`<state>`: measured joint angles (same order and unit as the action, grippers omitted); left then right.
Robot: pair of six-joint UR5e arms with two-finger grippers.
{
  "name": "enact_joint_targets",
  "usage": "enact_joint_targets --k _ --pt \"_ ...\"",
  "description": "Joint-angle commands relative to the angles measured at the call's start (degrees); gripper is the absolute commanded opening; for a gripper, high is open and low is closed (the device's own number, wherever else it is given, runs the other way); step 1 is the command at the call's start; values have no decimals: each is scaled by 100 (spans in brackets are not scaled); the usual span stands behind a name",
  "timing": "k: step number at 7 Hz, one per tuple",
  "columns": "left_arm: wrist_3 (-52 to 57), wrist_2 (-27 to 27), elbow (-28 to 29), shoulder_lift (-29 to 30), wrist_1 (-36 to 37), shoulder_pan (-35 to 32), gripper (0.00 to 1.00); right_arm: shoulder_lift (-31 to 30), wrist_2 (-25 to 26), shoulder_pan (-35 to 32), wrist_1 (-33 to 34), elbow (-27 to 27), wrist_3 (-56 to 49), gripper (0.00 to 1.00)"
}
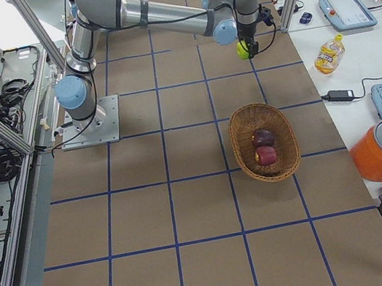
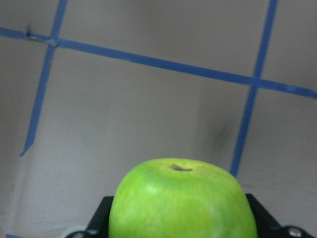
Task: Put all apples into basket
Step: 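Lower the green apple into the basket and open the right gripper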
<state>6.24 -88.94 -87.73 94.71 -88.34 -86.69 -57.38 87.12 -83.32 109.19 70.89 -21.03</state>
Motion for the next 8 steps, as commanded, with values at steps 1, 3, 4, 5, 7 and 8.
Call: enact_joint_targets --k 1,3,4,5,7,8 --pt "-79 0 2 65 45 -59 100 568 33 1031 -427 -769 -2463 36" --pt "-106 -9 19 13 45 -111 100 797 -29 1606 -285 -717 -3018 36" --pt "-106 17 11 13 45 -120 100 894 -29 1808 -293 -604 -3038 36" --pt "-123 17 11 21 45 -138 100 887 -29 1862 -215 -376 -3064 36" --pt "-132 0 2 4 36 -138 100 869 -20 2038 -276 -16 -3073 38" --pt "-132 0 2 4 28 -138 100 860 -11 2047 -250 30 -3065 77"
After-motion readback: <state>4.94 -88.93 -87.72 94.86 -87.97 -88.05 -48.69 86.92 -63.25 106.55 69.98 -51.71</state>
